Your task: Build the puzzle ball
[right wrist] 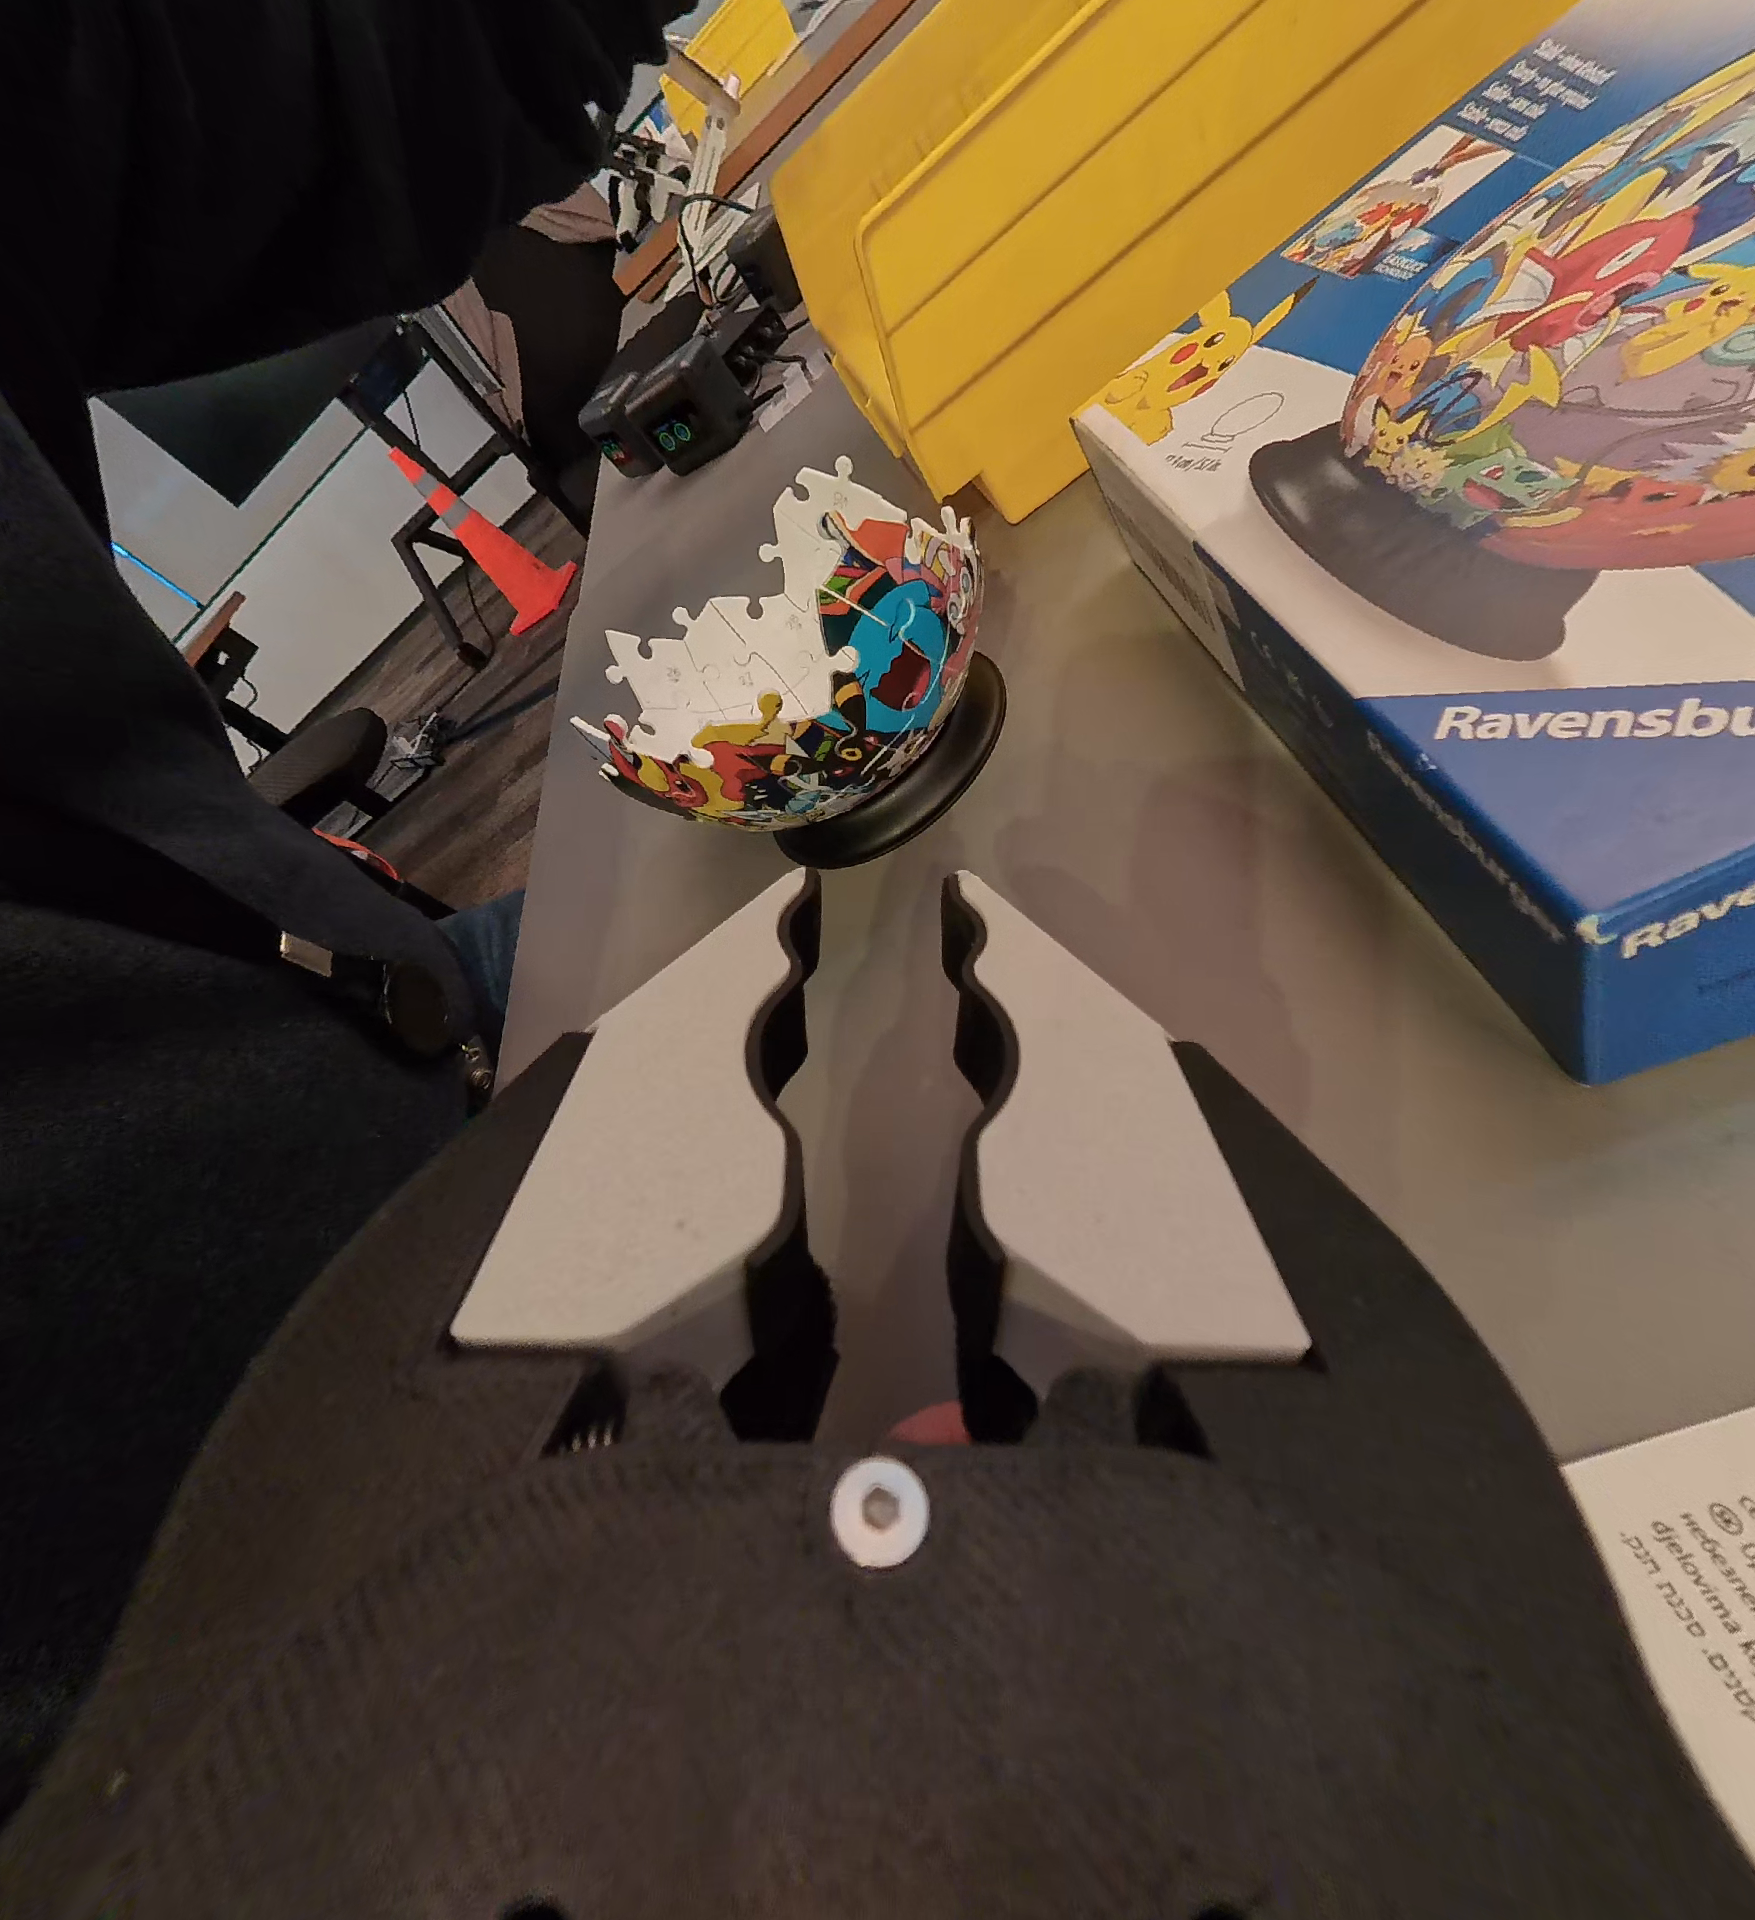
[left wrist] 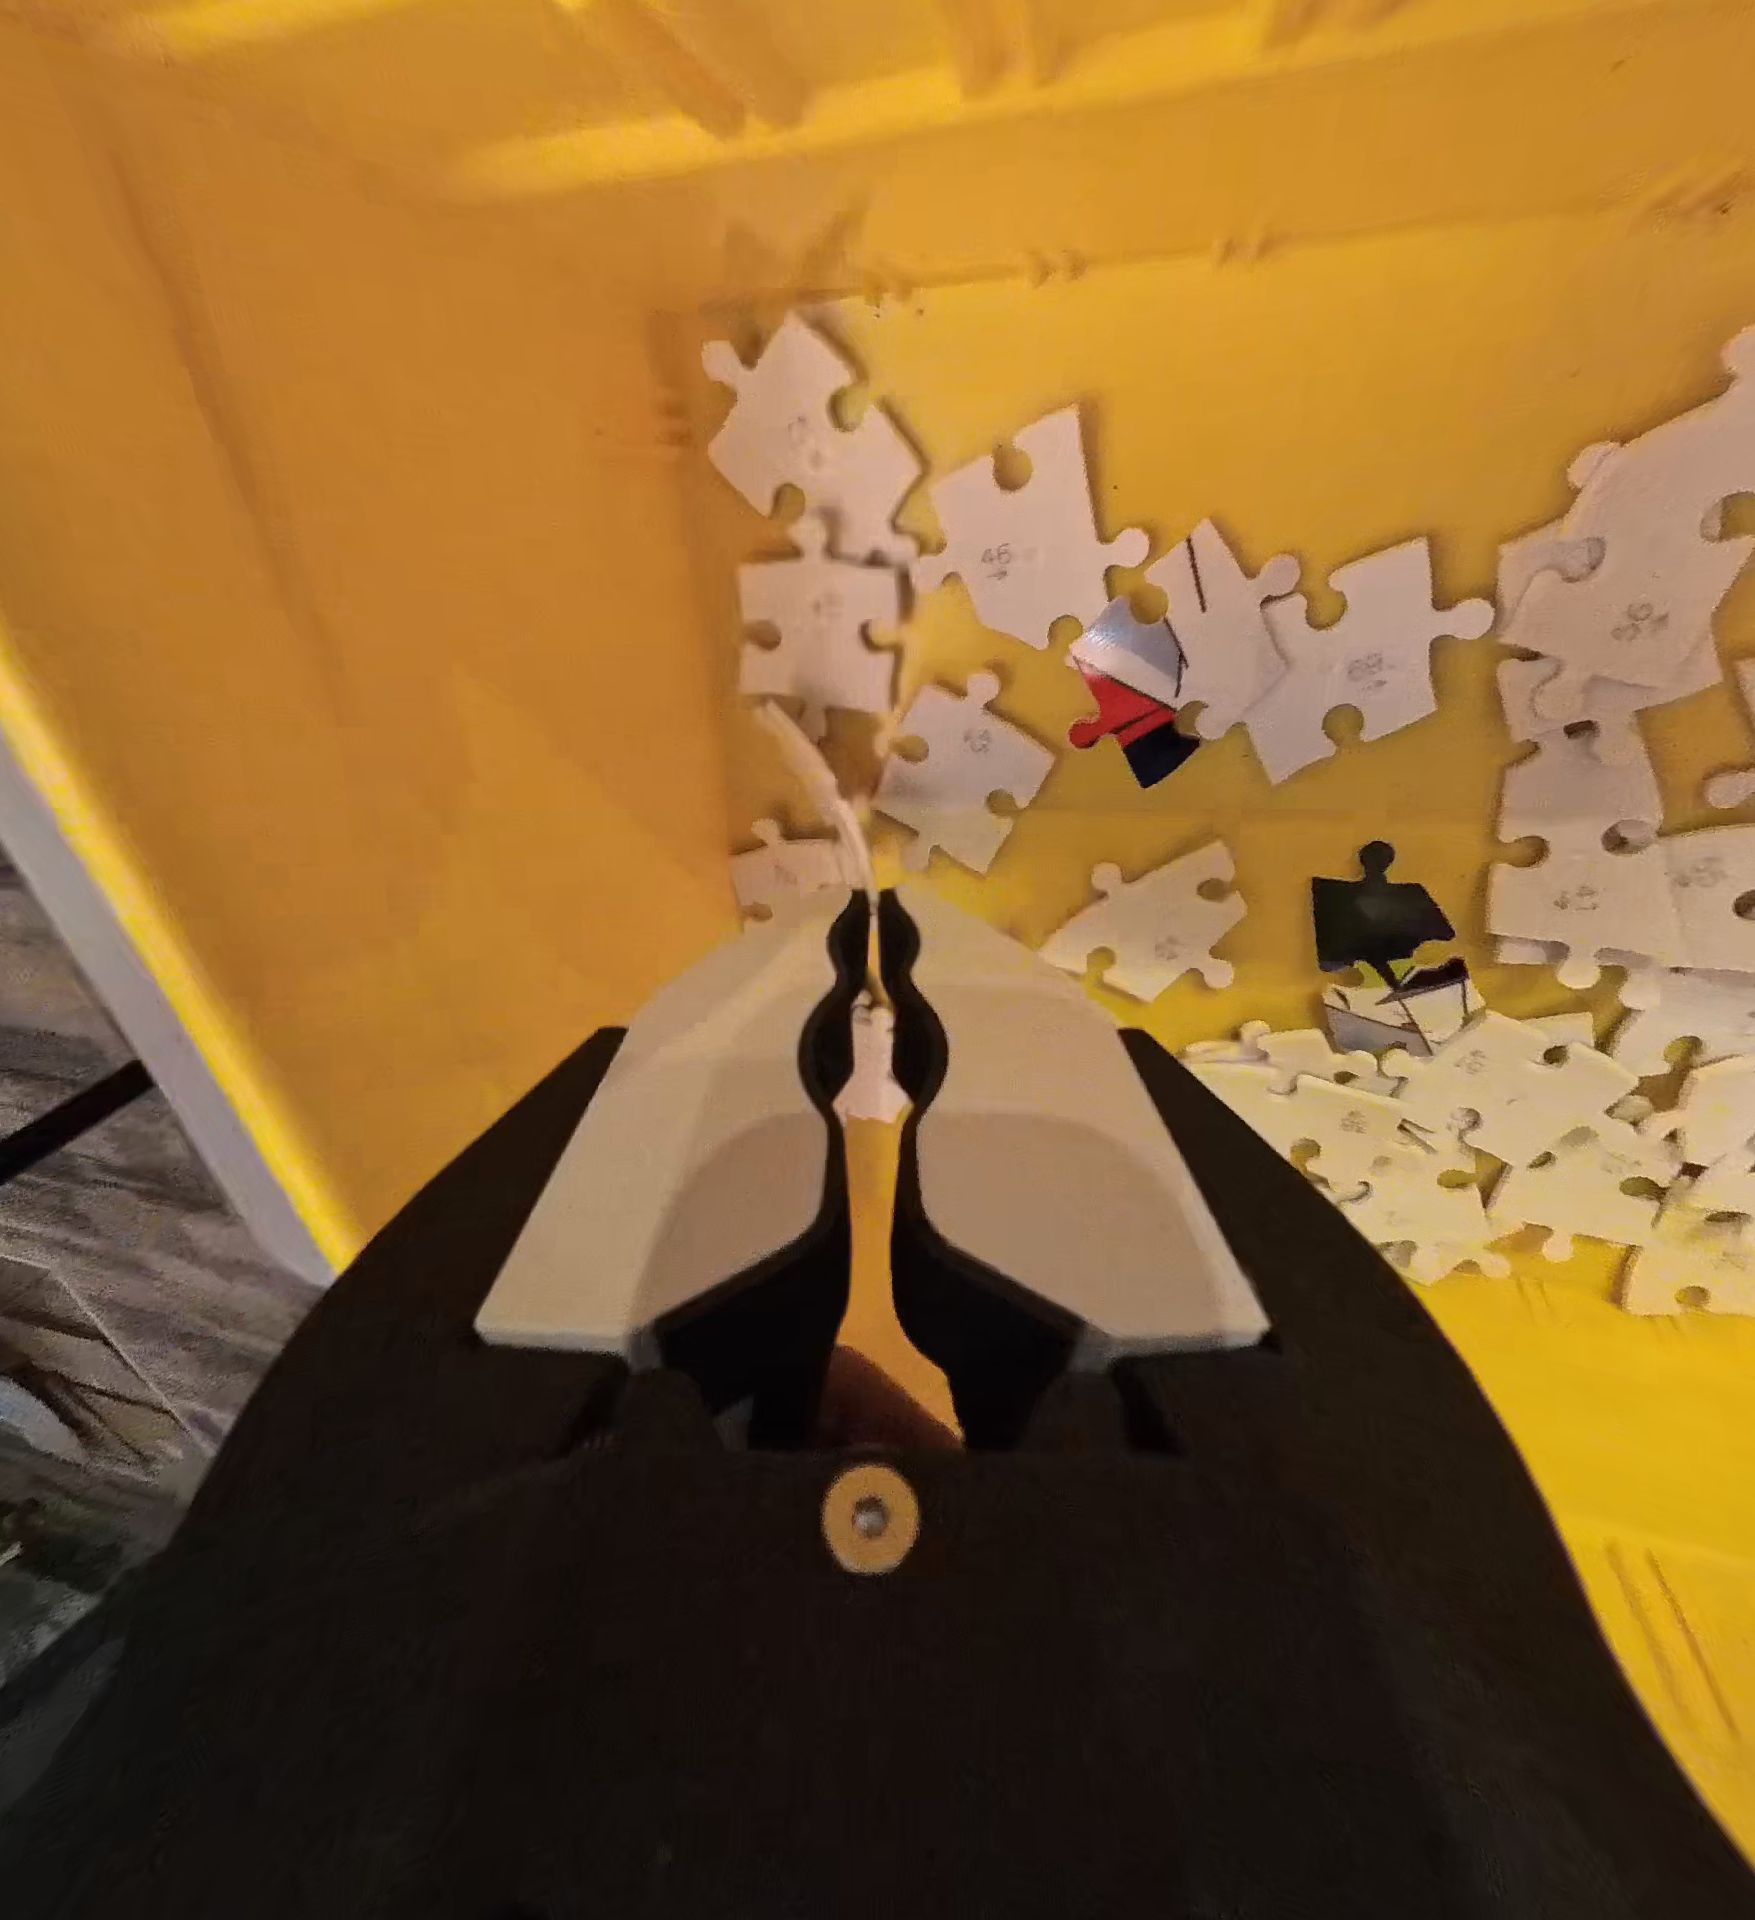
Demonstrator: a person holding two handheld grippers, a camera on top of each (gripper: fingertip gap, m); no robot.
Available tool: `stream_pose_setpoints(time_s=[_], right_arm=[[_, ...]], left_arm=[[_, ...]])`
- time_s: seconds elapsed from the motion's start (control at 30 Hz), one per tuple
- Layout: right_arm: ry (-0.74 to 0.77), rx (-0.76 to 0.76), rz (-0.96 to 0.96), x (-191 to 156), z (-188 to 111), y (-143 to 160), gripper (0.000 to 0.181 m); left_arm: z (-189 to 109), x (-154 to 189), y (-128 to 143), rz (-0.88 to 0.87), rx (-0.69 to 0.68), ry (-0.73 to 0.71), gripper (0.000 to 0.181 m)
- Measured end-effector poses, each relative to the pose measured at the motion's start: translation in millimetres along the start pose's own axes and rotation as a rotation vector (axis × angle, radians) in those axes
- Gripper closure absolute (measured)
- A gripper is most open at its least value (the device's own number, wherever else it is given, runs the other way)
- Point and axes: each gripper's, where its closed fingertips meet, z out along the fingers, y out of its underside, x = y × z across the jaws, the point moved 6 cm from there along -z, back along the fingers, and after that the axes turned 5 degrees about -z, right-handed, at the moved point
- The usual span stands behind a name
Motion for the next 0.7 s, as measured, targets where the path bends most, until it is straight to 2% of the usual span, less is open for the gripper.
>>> stream_pose_setpoints(time_s=[0.13, 0.23, 0.37, 0.43, 0.53, 0.63, 0.7], right_arm=[[-0.001, 0.001, 0.000, -0.1, -0.1, -0.2, 0.159], [-0.001, 0.001, -0.001, -0.2, 0.0, -0.2, 0.159], [-0.002, 0.000, 0.001, -0.1, 0.2, -0.2, 0.159], [0.000, -0.001, 0.003, 0.2, 0.3, -0.2, 0.159], [0.002, -0.005, 0.003, 0.2, 0.8, -0.1, 0.159], [0.006, -0.006, 0.001, 0.2, 1.0, 0.0, 0.159], [0.007, -0.008, 0.000, 0.2, 1.2, 0.1, 0.159]], left_arm=[[-27.0, -0.6, 4.0, -0.069, 0.056, -0.062, 0.179], [-67.8, 22.3, 0.3, -0.076, 0.138, -0.117, 0.179], [-128.6, 94.5, -8.6, -0.050, 0.273, -0.093, 0.179], [-146.1, 138.5, -15.1, -0.013, 0.290, -0.076, 0.179], [-143.4, 197.3, -20.9, 0.008, 0.265, -0.049, 0.180], [-117.8, 243.2, -13.7, 0.006, 0.202, -0.014, 0.180], [-98.8, 268.3, -13.9, -0.013, 0.208, 0.036, 0.179]])
